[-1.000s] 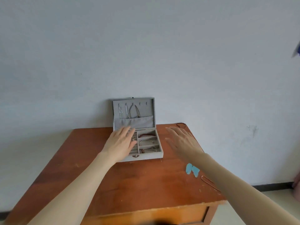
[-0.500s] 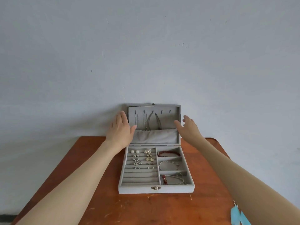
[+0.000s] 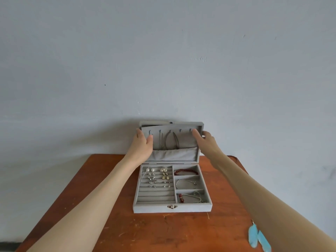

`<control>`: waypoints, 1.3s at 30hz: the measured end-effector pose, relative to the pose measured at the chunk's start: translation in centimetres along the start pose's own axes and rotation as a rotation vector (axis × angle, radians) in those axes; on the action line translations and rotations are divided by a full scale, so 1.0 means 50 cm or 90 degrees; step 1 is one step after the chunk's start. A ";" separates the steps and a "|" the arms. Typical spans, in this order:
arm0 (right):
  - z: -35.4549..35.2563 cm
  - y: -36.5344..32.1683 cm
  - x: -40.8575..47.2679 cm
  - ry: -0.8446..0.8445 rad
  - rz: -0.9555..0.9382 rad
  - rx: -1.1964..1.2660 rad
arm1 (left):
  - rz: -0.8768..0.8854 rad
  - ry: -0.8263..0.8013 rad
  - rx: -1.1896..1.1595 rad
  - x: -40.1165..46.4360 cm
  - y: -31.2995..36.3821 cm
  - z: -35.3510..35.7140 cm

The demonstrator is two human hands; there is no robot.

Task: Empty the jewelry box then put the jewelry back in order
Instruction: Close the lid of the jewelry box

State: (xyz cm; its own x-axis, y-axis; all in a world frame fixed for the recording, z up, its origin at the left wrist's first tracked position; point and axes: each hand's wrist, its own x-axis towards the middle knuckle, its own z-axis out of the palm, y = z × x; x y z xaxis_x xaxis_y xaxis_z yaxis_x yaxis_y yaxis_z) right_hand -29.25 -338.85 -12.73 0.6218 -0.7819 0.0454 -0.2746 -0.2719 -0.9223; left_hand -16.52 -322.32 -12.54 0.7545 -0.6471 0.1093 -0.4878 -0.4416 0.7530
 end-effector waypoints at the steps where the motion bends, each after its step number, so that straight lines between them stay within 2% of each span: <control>1: -0.006 -0.004 -0.015 -0.003 0.003 0.002 | -0.008 -0.004 -0.011 -0.015 0.003 -0.008; 7: -0.027 0.001 -0.120 0.017 -0.013 0.031 | -0.027 -0.044 -0.097 -0.127 0.005 -0.033; 14: -0.023 0.059 -0.209 0.037 0.019 0.002 | -0.085 -0.045 -0.121 -0.217 -0.043 -0.013; 18: -0.006 0.096 -0.244 0.036 0.026 -0.019 | -0.071 -0.034 -0.057 -0.257 -0.062 0.000; 25: 0.017 0.148 -0.271 0.029 0.055 -0.054 | -0.132 -0.074 0.015 -0.276 -0.105 0.033; 29: 0.034 0.173 -0.280 0.031 0.058 -0.099 | -0.136 -0.105 0.161 -0.269 -0.120 0.040; 31: 0.040 0.181 -0.281 0.040 0.029 -0.145 | -0.112 -0.068 0.269 -0.262 -0.118 0.046; 33: 0.042 0.189 -0.282 0.060 -0.037 -0.207 | -0.029 -0.034 0.327 -0.259 -0.112 0.058; 36: 0.044 0.202 -0.289 0.050 -0.195 -0.358 | 0.163 -0.078 0.353 -0.270 -0.101 0.094; 39: 0.042 0.219 -0.297 0.028 -0.270 -0.478 | 0.250 -0.094 0.393 -0.288 -0.103 0.130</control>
State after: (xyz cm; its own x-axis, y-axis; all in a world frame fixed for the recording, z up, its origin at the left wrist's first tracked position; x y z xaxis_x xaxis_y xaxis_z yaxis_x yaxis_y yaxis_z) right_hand -39.98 -329.03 -24.32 0.7572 -0.5469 0.3571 -0.4472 -0.8326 -0.3268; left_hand -27.72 -314.77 -22.21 0.4287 -0.8864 0.1748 -0.8998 -0.4014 0.1710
